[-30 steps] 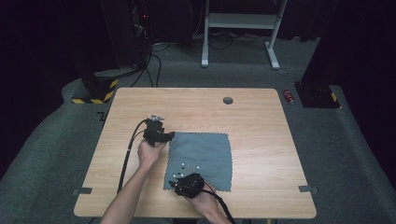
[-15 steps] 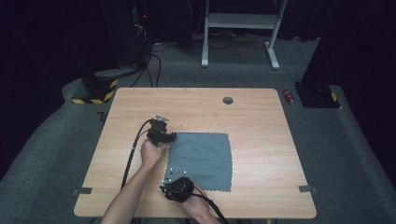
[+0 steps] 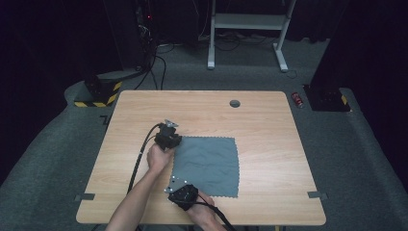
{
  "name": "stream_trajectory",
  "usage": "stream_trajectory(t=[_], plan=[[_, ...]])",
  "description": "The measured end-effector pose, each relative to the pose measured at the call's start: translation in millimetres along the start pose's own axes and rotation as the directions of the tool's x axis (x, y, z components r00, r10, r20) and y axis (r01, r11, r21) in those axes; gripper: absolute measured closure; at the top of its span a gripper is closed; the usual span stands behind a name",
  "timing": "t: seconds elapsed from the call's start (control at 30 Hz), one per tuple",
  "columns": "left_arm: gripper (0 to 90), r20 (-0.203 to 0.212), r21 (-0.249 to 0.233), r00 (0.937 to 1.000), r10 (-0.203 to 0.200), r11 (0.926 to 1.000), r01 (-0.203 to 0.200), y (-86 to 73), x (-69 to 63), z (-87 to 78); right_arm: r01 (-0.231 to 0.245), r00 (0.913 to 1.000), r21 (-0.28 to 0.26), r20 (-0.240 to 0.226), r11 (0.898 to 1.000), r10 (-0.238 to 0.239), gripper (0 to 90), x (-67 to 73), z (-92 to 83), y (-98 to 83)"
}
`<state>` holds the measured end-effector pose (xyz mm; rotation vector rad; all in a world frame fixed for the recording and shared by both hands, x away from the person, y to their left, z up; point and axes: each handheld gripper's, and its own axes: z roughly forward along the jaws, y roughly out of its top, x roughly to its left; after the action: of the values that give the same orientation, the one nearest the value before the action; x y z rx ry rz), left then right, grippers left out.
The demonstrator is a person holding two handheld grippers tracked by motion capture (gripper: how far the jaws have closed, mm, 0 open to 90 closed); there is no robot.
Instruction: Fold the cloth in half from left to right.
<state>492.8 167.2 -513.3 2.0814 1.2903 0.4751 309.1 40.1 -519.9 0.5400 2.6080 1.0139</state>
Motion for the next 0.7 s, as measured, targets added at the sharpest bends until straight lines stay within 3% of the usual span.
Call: stream_trajectory(t=[0.1,0.3,0.43,0.6,0.7], plan=[[88.6,0.01,0.006,0.9999,-0.007,1.0,0.007,1.0,-0.4,0.2,-0.018,0.9998,-0.004,-0.008,1.0,0.018,89.2,-0.9,-0.3,-0.7],[89.4,0.051,-0.019,0.9972,-0.055,0.9982,0.056,4.0,9.7,-7.5,-0.054,0.9982,-0.047,-0.029,0.997,0.053,89.4,-3.8,-8.3,1.8],[89.6,0.053,-0.021,0.9984,-0.018,0.9996,0.019,9.3,11.4,-14.7,-0.059,0.9976,-0.056,-0.04,0.997,0.056,89.5,-4.2,-9.7,3.7],[89.5,0.075,-0.034,0.997,-0.021,0.9991,0.023,15.2,14.3,-22.2,-0.064,0.9967,-0.07,-0.055,0.996,0.061,89.5,-3.7,-12.2,6.7],[89.5,0.067,-0.022,0.9975,-0.02,0.9995,0.022,13.9,18.6,-24.2,-0.063,0.9965,-0.087,-0.061,0.994,0.058,89.5,-4.1,-17.1,10.5]])
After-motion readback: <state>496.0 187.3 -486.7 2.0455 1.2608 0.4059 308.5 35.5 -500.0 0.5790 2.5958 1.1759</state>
